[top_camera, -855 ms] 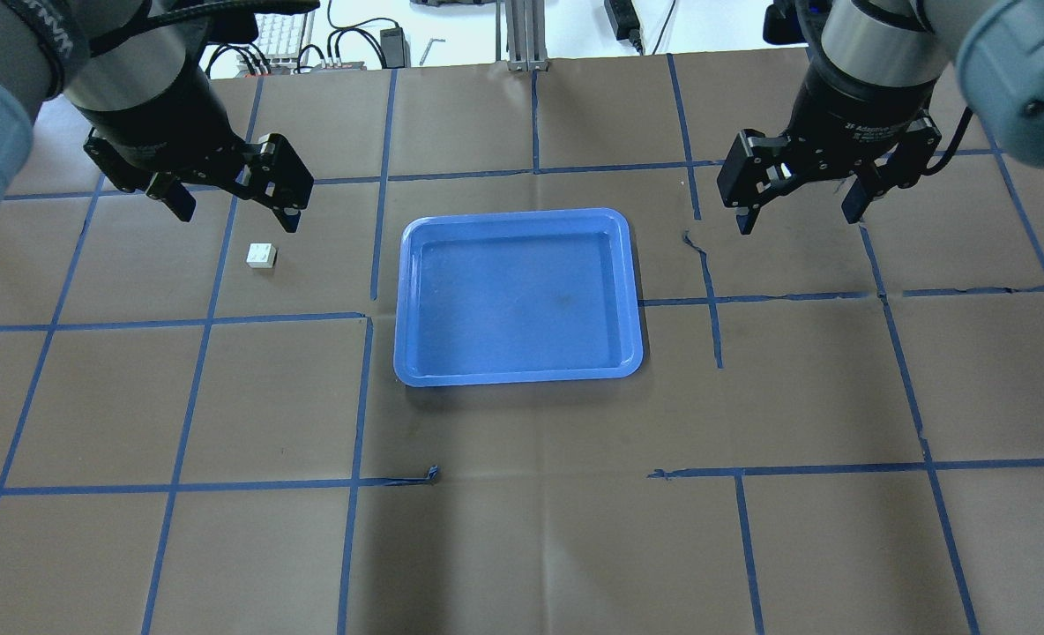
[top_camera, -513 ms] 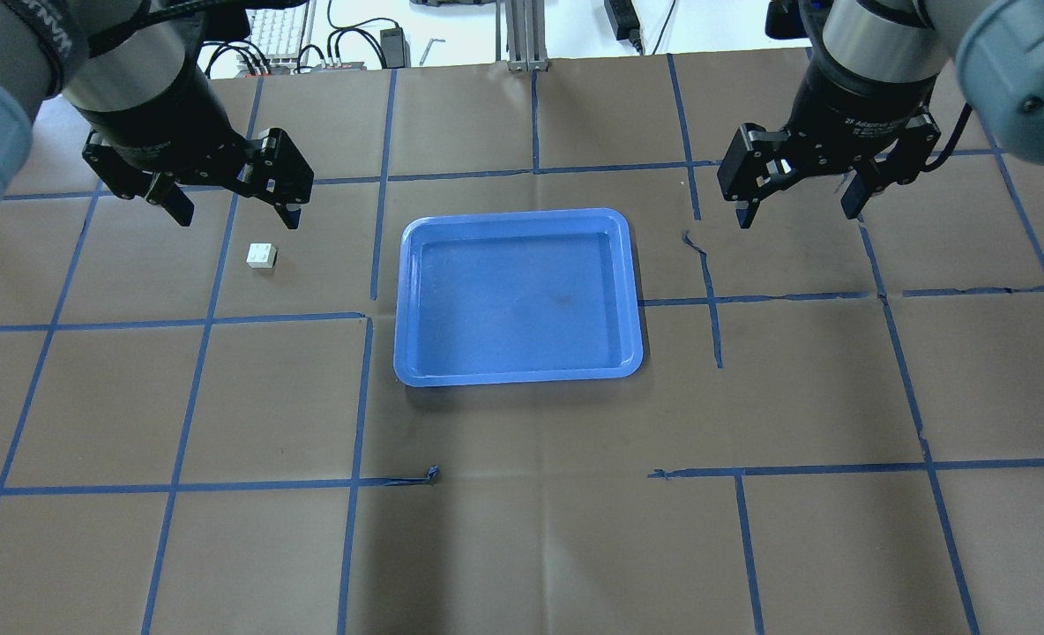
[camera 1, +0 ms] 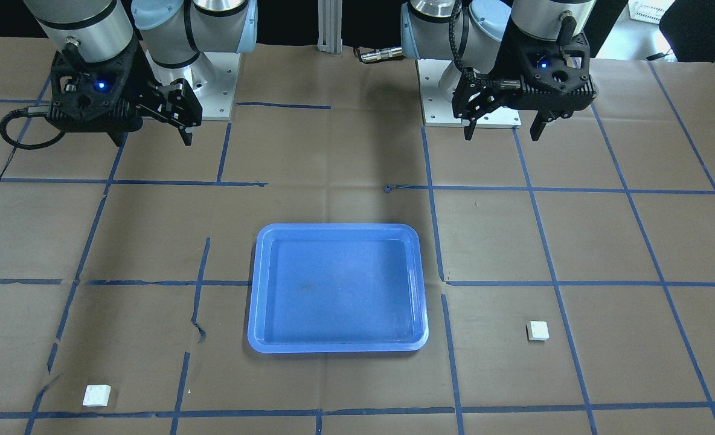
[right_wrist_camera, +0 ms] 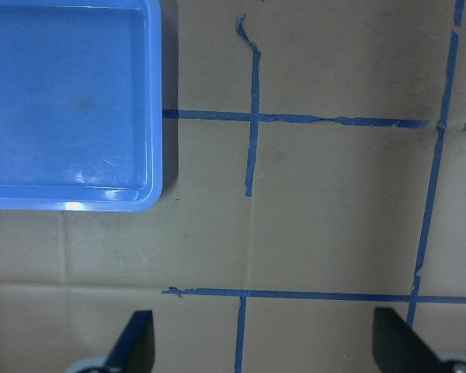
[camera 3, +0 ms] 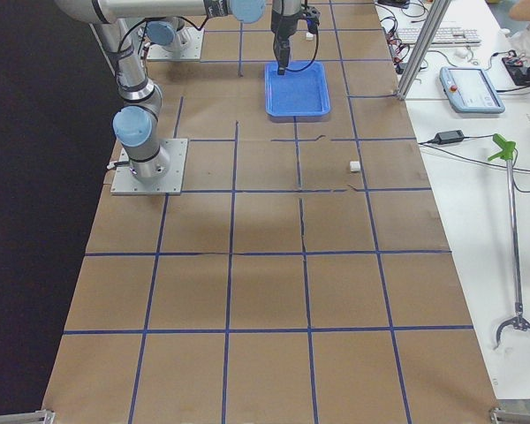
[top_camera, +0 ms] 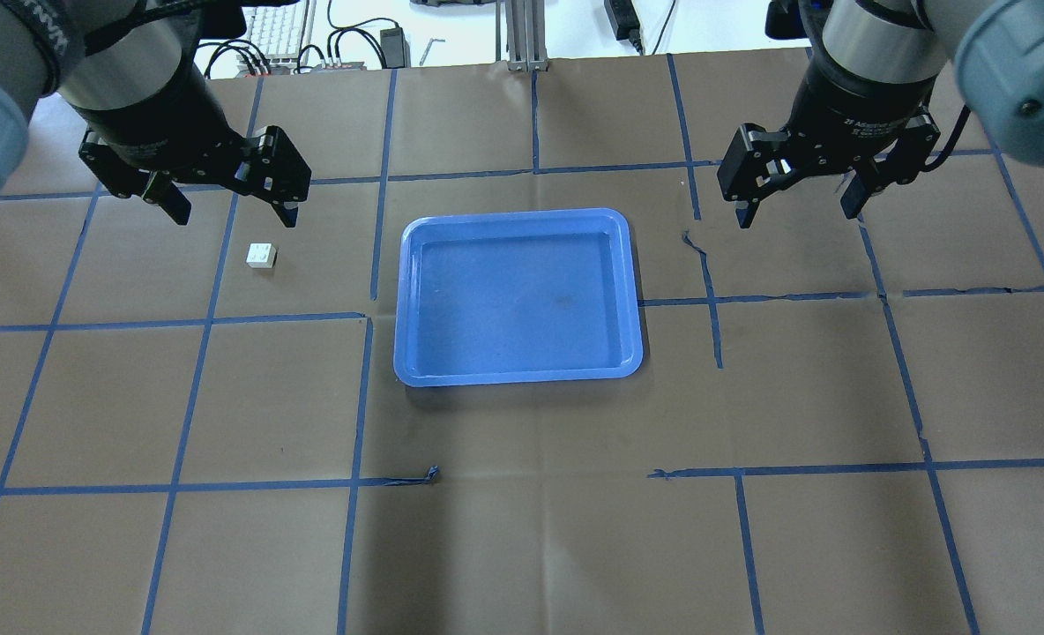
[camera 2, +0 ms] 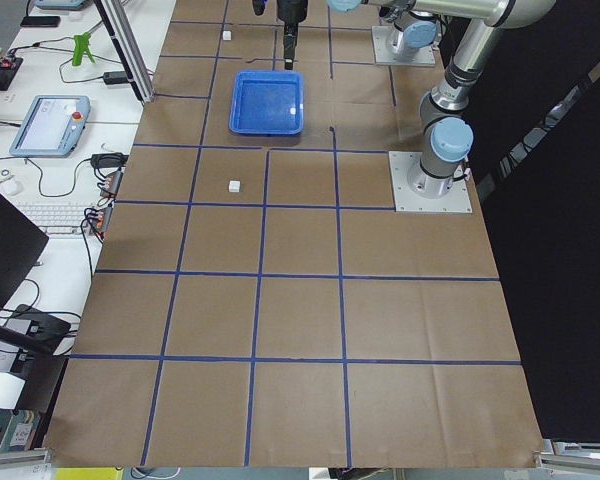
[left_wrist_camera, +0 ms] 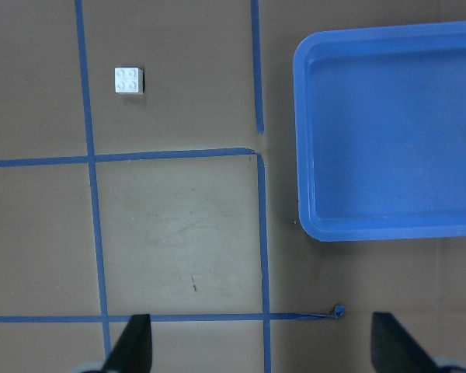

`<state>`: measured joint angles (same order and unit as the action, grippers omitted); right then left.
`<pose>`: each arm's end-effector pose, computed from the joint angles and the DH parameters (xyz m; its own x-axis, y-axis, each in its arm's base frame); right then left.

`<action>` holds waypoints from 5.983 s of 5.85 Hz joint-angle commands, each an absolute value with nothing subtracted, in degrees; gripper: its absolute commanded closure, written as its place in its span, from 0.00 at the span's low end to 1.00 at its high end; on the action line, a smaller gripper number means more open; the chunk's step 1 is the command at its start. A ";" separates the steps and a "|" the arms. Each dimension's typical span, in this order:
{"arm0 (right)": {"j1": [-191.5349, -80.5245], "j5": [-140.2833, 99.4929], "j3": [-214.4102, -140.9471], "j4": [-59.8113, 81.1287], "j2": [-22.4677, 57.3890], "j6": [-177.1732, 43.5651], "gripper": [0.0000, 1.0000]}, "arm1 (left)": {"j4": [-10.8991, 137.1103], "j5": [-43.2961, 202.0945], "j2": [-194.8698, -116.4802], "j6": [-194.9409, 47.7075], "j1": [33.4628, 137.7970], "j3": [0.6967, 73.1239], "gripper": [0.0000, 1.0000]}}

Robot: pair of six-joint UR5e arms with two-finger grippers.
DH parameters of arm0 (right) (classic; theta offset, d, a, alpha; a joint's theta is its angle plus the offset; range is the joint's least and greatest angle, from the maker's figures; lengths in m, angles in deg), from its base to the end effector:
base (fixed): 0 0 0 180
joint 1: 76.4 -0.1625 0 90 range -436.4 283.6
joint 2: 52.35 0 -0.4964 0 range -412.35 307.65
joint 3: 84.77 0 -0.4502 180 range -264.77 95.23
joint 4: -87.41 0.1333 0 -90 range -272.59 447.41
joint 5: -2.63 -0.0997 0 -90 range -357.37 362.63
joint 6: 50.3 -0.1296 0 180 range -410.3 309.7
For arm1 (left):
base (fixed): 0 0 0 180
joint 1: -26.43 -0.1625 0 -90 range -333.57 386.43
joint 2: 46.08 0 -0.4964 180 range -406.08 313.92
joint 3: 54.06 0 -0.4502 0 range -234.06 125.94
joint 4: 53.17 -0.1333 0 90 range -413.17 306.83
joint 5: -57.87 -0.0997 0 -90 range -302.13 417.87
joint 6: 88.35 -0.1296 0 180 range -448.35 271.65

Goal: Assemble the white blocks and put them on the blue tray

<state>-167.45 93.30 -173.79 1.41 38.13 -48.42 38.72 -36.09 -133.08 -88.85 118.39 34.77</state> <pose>0.1417 -0.5372 0.5365 -0.9986 -0.0516 0.0102 -0.0511 0.9977 0.0447 -0.1423 -0.5232 0.5657 -0.9968 0.0401 -0.0693 0.0429 0.9983 -0.0392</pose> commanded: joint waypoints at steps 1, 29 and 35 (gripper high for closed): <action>-167.45 93.68 -174.07 -2.21 38.00 -43.41 0.00 | 40.50 -36.00 -132.74 -88.79 118.11 34.45 0.00; -143.72 61.78 -152.98 -14.11 -10.69 70.37 0.27 | 6.95 -37.14 -167.80 -112.13 105.47 36.29 0.06; -143.72 61.78 -152.27 -14.02 -9.90 70.20 0.73 | 1.14 -36.79 -169.65 -114.45 102.72 39.37 0.49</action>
